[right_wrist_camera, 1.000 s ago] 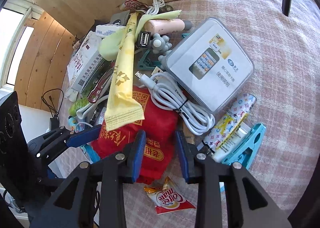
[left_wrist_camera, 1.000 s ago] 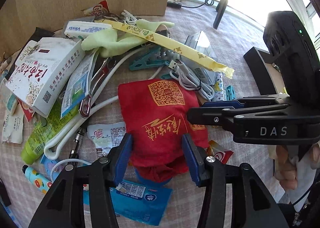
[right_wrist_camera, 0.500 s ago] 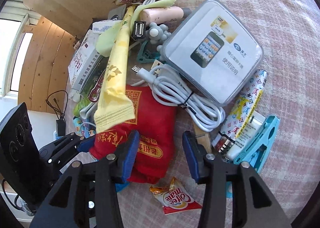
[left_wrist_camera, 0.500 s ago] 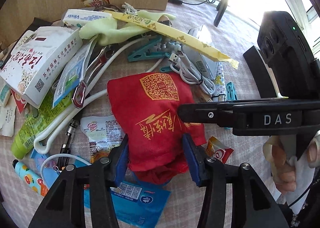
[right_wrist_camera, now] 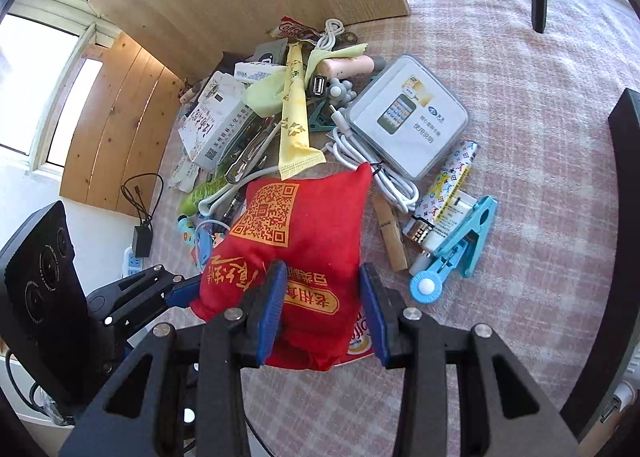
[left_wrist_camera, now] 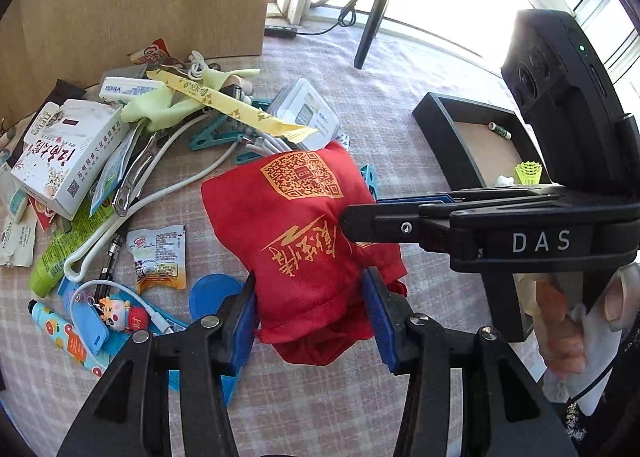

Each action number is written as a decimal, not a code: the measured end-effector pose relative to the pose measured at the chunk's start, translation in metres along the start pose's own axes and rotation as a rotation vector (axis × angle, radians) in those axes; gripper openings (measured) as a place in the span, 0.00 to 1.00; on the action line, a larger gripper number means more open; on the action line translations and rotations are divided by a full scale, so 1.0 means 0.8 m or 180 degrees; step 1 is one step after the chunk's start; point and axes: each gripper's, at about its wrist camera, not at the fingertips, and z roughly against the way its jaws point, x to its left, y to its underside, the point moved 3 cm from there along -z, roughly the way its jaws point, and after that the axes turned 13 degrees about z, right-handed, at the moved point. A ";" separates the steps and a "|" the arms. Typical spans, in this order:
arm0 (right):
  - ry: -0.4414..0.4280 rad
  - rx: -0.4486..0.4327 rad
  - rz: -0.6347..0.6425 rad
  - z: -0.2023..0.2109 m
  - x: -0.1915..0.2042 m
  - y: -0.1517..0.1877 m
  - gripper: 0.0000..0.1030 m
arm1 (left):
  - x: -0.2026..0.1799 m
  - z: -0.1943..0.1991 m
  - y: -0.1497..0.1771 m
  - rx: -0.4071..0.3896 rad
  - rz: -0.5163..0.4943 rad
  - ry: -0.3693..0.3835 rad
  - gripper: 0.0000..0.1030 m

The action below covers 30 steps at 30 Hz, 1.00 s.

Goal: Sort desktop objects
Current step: 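Carry the red bag into the tray and release it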

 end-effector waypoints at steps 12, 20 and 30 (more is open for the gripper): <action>0.0564 -0.0516 -0.0321 0.156 -0.108 0.062 0.37 | -0.189 -0.037 -0.011 0.0027 -0.0687 0.0307 0.44; 0.1022 -0.0738 -0.0725 0.238 -0.211 0.094 0.37 | -0.315 -0.085 -0.019 0.0070 -0.1069 0.0395 0.45; 0.1747 -0.0817 -0.0611 0.276 -0.243 0.113 0.52 | -0.358 -0.096 -0.010 0.0031 -0.1295 0.0231 0.37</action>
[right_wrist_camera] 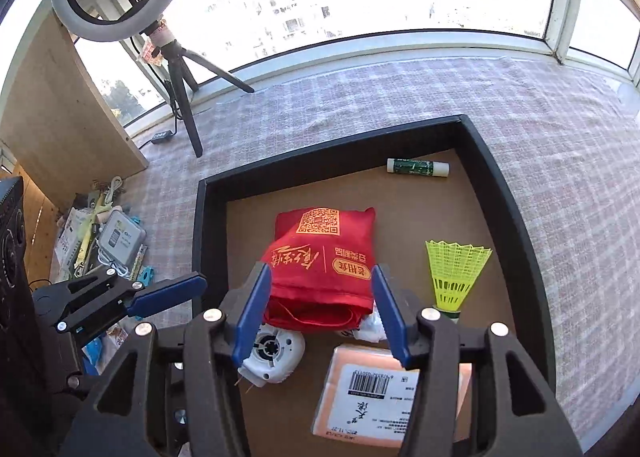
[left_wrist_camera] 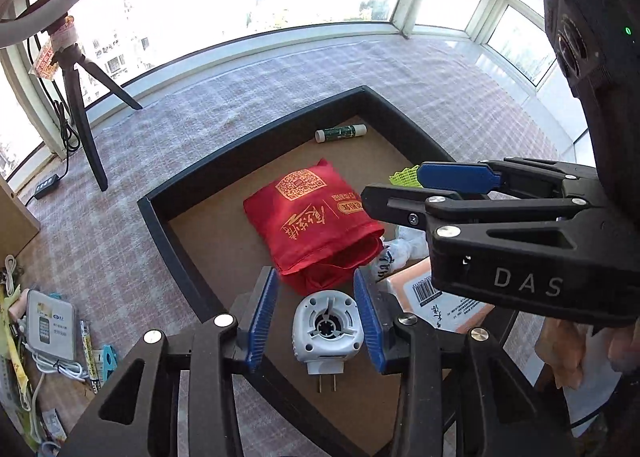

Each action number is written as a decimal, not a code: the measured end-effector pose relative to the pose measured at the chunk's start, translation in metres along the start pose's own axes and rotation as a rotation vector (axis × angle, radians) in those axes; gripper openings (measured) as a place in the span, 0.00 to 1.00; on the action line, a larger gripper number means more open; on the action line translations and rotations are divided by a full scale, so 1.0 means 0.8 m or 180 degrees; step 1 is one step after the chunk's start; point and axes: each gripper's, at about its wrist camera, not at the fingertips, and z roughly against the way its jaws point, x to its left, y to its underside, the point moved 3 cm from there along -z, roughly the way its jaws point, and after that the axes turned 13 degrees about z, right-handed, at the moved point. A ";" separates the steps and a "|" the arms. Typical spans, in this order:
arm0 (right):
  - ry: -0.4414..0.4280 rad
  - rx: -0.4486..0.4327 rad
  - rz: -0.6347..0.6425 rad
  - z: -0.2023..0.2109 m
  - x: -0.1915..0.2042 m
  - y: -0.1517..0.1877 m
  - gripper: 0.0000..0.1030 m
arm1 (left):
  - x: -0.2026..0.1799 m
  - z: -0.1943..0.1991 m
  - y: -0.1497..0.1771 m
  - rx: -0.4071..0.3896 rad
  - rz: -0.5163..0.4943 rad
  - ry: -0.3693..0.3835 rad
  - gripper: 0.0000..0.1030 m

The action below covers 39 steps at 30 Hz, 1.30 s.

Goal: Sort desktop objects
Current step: 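Carry the red bag into the tray and release it, then move both grippers back over the pile toward the blue lid and clothespin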

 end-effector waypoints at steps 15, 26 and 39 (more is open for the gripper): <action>-0.0223 -0.0003 0.0737 -0.015 0.110 -0.005 0.54 | 0.162 0.063 0.085 0.0016 0.0401 -0.0474 0.38; -0.0788 0.0459 0.1154 -0.096 0.257 -0.005 0.53 | 0.355 0.101 0.205 0.0309 0.1142 -0.1007 0.38; -0.0990 0.0978 0.0812 -0.186 0.299 0.003 0.25 | 0.374 0.096 0.226 0.0333 0.1242 -0.0793 0.38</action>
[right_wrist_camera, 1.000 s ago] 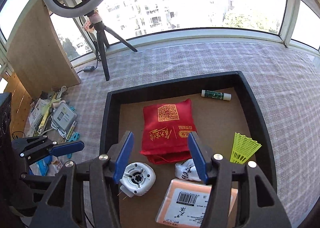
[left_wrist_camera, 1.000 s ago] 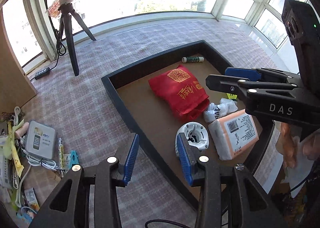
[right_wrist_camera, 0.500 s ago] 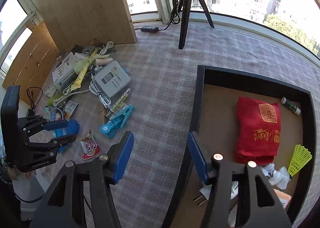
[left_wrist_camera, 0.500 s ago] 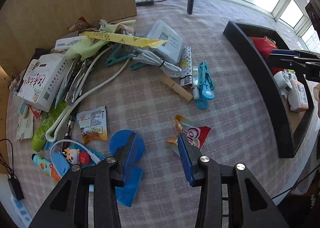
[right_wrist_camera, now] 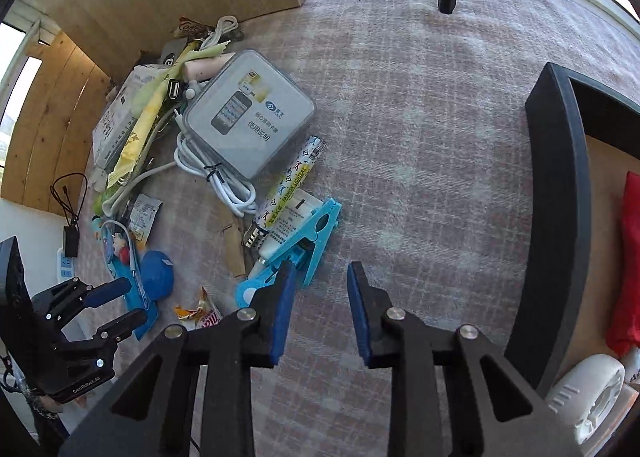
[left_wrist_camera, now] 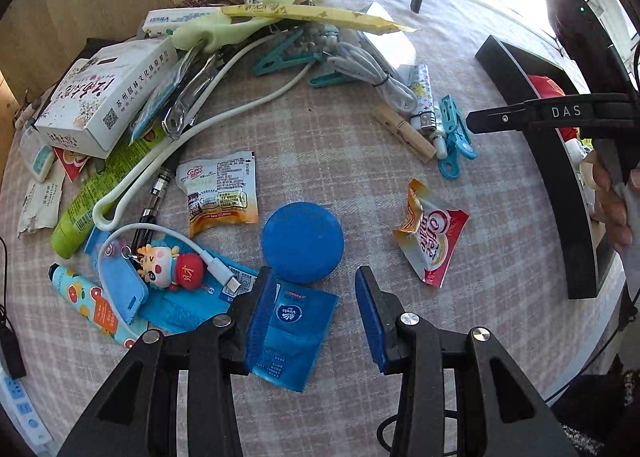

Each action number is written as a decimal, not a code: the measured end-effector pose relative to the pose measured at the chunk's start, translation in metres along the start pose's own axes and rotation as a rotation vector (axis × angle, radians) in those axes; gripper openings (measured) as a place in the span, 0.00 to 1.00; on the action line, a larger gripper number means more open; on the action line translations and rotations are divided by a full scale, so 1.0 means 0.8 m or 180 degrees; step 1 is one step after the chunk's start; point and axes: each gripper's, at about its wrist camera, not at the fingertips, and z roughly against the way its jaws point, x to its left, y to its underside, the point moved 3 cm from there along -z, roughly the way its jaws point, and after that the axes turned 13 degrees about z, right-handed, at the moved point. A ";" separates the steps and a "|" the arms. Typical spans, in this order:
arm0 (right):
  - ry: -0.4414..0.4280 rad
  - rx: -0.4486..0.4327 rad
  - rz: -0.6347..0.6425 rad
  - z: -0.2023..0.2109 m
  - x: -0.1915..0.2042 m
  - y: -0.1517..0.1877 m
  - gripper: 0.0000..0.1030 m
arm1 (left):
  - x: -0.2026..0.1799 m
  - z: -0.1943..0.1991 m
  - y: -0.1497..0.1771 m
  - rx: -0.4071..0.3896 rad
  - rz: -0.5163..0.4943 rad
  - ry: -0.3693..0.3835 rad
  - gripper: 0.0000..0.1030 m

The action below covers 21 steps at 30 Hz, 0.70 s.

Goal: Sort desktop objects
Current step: 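Move both grippers back over the pile toward the blue lid and clothespin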

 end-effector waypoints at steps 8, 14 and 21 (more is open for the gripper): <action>0.0081 0.0084 0.0020 -0.014 0.002 -0.005 0.11 | -0.005 -0.020 -0.007 0.0097 -0.0084 -0.0081 0.38; 0.0203 0.0035 -0.0020 -0.007 -0.014 -0.014 0.06 | -0.012 -0.030 -0.016 0.0103 -0.0151 -0.0180 0.40; -0.0154 0.0122 -0.0150 -0.003 -0.010 -0.007 0.06 | -0.021 -0.033 -0.019 0.0101 -0.0269 -0.0253 0.50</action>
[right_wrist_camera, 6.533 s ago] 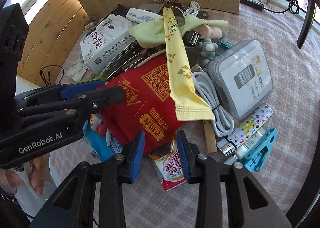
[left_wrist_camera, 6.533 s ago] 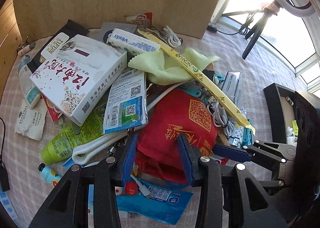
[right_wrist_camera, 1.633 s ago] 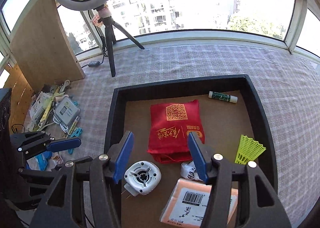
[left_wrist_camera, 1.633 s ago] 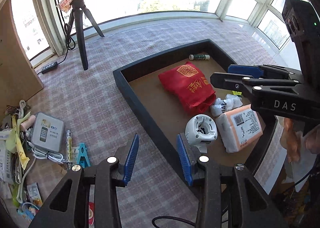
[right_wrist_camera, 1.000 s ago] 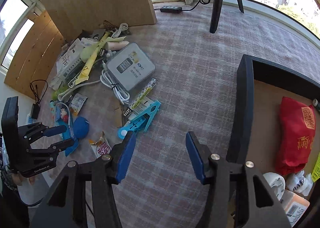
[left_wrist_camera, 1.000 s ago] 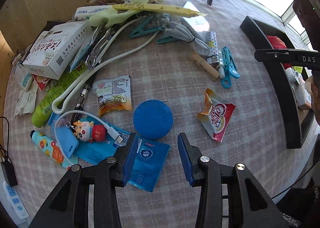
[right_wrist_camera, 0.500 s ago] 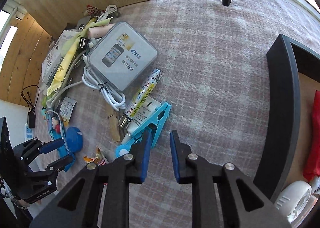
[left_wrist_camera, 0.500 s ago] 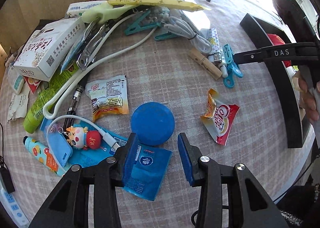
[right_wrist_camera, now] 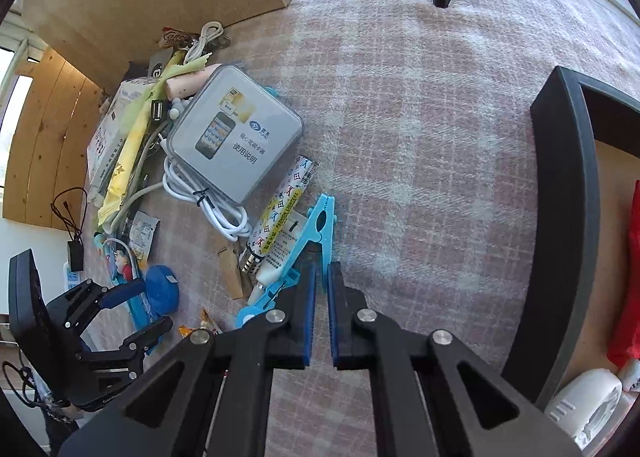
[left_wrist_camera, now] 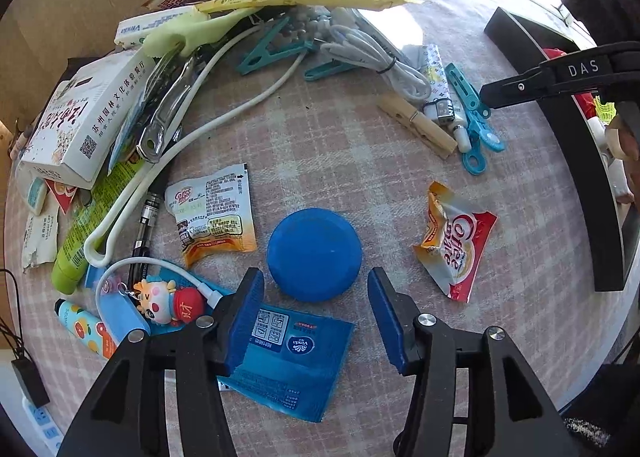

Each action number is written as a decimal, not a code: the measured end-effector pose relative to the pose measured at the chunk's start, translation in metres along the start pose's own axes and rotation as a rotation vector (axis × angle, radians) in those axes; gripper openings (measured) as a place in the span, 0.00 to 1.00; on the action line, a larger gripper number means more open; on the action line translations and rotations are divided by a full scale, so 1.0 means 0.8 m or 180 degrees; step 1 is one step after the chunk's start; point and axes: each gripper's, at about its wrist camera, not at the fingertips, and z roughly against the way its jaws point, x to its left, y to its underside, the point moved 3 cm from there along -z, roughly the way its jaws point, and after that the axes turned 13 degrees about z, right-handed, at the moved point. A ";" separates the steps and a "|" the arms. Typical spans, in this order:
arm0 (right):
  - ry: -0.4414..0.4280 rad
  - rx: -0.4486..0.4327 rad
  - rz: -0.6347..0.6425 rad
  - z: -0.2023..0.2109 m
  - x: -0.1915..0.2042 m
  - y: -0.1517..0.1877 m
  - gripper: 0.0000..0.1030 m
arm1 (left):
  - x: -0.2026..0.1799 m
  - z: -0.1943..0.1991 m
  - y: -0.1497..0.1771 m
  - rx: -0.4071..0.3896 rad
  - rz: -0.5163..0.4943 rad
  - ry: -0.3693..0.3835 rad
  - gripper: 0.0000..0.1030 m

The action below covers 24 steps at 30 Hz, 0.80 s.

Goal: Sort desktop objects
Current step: 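Move both grippers back over the pile toward the blue lid and clothespin, then grasp the blue round lid with the left gripper while the right grasps the blue clothespin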

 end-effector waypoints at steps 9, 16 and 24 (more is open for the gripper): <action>-0.0080 0.0029 -0.0246 0.001 0.006 0.000 0.19 | -0.005 -0.001 -0.007 -0.0014 -0.0046 0.0042 0.54; 0.0071 0.0014 -0.0250 0.004 0.008 -0.019 0.41 | -0.012 -0.013 -0.011 0.0047 -0.0121 0.0034 0.54; 0.0264 0.0020 -0.0088 -0.007 0.023 -0.022 0.23 | -0.011 -0.021 -0.028 0.0027 -0.0029 0.0157 0.46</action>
